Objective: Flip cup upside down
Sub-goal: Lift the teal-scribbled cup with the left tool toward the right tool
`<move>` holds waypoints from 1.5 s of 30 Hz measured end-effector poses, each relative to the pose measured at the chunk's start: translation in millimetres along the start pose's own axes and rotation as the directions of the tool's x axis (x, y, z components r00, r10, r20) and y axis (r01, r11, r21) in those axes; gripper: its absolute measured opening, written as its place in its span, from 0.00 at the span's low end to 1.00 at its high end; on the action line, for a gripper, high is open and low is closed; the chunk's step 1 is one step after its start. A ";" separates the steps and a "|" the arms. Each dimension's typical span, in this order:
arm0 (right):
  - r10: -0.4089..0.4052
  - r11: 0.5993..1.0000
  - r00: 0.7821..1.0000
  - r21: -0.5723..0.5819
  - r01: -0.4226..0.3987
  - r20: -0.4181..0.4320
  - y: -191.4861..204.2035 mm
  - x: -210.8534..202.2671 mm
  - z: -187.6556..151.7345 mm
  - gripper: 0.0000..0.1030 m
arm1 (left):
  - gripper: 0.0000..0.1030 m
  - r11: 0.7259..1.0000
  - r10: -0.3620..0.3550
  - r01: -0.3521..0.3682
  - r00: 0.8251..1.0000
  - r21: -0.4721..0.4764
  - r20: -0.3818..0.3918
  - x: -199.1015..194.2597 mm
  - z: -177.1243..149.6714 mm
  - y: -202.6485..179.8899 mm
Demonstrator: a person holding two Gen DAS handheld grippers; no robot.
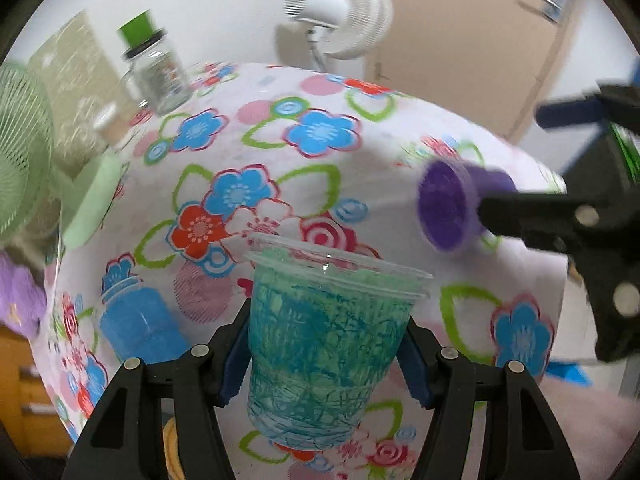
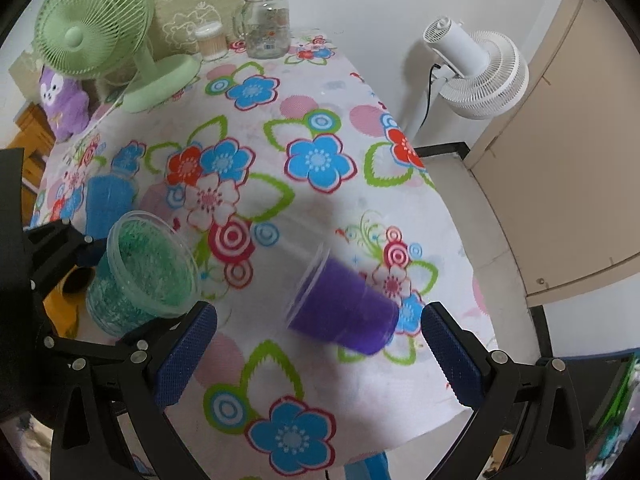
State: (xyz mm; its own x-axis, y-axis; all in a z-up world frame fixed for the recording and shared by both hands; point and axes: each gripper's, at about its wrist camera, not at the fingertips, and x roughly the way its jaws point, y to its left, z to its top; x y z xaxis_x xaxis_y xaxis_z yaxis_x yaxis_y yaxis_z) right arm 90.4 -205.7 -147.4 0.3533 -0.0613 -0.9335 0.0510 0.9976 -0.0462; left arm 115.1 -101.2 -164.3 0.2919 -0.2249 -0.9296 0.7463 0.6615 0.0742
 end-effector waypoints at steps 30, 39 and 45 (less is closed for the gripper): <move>0.040 0.996 0.999 -0.082 -0.042 -0.028 27.4 -10.3 -37.8 1.00 | 0.91 0.994 -0.092 0.092 0.996 0.059 -0.007 -16.9 -48.5 -24.2; 0.179 0.879 0.983 -0.445 -0.174 -0.031 61.8 -21.1 -19.0 1.00 | 0.93 0.916 -0.026 0.011 0.999 -0.400 -0.032 -37.3 -77.3 -5.1; 0.241 0.725 0.968 -0.650 -0.229 -0.072 90.3 -21.9 -23.7 1.00 | 0.93 0.796 0.022 -0.045 0.999 -0.604 -0.045 -42.6 -107.3 -11.8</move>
State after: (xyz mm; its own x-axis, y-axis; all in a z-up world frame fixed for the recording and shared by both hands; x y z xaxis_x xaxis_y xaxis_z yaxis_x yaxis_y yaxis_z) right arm 65.2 -113.5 -139.5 0.2869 0.1829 -0.9403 -0.6506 0.7577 -0.0511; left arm 29.6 -22.6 -164.3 0.2813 -0.1780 -0.9430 0.2198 0.9685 -0.1173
